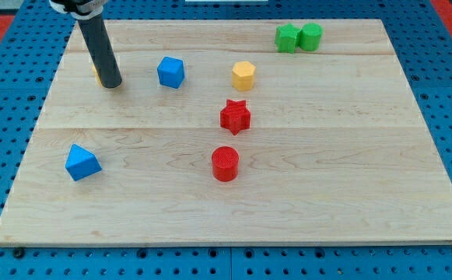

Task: Move the green blocks to the top right of hexagon

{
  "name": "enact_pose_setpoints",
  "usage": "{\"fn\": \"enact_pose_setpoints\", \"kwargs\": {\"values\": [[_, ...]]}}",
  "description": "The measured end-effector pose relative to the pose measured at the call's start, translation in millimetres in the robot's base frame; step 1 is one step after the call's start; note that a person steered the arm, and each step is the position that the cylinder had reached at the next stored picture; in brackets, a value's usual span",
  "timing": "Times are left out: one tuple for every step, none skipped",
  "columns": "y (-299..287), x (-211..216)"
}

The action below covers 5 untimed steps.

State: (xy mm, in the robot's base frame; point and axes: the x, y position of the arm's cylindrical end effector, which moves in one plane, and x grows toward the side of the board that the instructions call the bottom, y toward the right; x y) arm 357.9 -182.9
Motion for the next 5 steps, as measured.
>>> {"fn": "enact_pose_setpoints", "kwargs": {"values": [[73,15],[165,15],[209,23],[274,17],[346,12]]}}
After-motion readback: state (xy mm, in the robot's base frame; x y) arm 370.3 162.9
